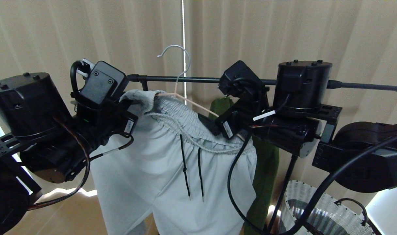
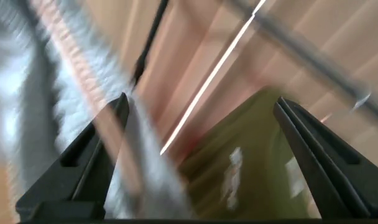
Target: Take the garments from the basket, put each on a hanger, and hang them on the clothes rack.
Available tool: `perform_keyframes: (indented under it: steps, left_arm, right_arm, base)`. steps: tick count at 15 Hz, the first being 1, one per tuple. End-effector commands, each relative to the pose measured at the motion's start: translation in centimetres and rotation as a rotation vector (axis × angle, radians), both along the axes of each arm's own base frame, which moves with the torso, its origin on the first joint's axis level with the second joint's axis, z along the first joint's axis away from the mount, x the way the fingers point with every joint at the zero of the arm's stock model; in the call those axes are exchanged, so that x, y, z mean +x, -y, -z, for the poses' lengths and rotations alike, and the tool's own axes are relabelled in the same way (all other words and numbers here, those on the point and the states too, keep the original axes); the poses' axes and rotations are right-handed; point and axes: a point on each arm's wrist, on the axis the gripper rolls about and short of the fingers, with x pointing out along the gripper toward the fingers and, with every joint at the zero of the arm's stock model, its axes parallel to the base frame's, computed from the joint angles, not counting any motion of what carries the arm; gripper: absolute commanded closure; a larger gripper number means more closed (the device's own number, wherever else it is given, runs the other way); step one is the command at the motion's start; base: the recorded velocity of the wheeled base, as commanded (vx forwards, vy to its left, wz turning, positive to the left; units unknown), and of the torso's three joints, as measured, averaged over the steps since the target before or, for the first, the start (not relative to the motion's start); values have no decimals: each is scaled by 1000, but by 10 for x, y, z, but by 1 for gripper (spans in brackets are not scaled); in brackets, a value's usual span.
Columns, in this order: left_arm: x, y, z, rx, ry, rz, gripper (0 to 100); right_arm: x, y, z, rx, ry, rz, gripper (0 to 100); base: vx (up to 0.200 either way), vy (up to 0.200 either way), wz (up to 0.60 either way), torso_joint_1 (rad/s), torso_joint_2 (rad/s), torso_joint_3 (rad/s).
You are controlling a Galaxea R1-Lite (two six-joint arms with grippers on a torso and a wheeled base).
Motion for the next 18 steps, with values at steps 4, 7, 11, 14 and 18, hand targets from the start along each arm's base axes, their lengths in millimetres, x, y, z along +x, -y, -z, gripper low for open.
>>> perform_keyframes:
  steps: [4,7,11,14,18]
  left_arm:
    - [-3,-2,-3,-5,9,-9,100]
    - [-2,-2,-3,-6,9,-20,100]
    - [-2,-2,-1,-1,3,-20,100]
    - [-3,-2,0,0,-2,-14,100]
    - [-12,2,0,-18,-8,36,0]
  right_arm:
    - [3,-3,6,-12,-9,0,100]
    - [2,-2,6,-12,-9,0,100]
    - [2,-2,5,-9,-8,0,100]
    - [2,-2,3,2,5,0,100]
    - [1,13,6,3,10,41,100]
  base:
    - [0,0,0,0,0,0]
    - [0,0,0,0,0,0]
    - [0,0,0,0,0,0]
    - [0,0,0,0,0,0]
    - [0,0,0,0,0,0]
